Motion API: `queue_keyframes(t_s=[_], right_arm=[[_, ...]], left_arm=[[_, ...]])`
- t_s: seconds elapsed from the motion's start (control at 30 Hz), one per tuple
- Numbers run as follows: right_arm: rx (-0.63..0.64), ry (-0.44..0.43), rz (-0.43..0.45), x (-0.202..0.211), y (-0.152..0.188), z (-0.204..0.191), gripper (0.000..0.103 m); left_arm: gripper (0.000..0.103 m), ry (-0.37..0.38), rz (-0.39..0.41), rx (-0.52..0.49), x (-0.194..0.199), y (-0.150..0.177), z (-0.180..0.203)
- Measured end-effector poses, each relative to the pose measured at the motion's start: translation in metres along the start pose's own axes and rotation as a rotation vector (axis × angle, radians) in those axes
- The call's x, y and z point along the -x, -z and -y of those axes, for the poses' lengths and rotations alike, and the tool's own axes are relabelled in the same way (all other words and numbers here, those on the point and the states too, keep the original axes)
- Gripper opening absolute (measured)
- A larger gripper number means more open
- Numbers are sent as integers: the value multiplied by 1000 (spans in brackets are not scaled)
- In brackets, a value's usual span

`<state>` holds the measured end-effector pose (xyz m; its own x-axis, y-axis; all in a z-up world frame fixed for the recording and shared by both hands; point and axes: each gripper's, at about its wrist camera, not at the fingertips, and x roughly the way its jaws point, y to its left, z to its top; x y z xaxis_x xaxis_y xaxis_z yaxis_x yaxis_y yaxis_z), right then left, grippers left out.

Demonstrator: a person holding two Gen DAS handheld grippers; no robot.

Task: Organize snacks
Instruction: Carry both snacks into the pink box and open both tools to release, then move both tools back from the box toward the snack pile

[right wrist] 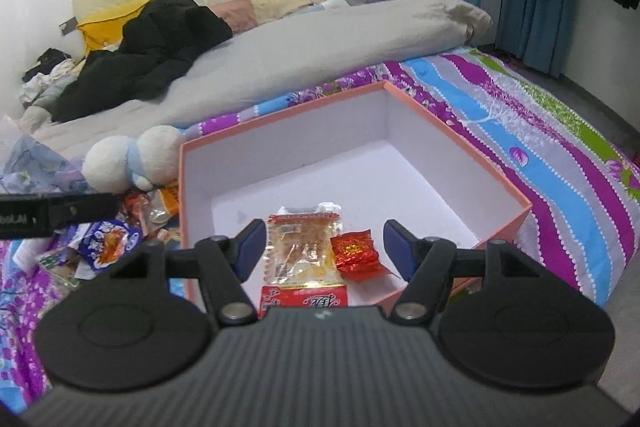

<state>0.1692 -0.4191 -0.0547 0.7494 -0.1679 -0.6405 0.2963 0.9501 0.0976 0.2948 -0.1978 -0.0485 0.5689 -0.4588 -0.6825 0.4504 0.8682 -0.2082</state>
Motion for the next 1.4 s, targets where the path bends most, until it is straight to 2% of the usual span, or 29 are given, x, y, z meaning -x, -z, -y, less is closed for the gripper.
queue_keyframes(t_s=[0.33, 0.6, 0.83, 1.1, 1.23, 1.4], right_arm=[[-4, -48, 58, 42, 13, -42, 67], [46, -156, 96, 69, 27, -95, 67], [102, -252, 102, 77, 38, -146, 67], [169, -307, 35, 64, 63, -187, 67], [193, -313, 2, 58, 77, -195, 67], [206, -312, -35, 51, 88, -196, 67]], left_arm=[[69, -47, 84, 53, 75, 27, -46], [69, -135, 150, 87, 146, 52, -84], [69, -207, 178, 168, 191, 82, -127], [69, -260, 149, 236, 196, 111, -158], [69, -274, 140, 252, 194, 126, -166], [69, -284, 97, 290, 173, 140, -174]])
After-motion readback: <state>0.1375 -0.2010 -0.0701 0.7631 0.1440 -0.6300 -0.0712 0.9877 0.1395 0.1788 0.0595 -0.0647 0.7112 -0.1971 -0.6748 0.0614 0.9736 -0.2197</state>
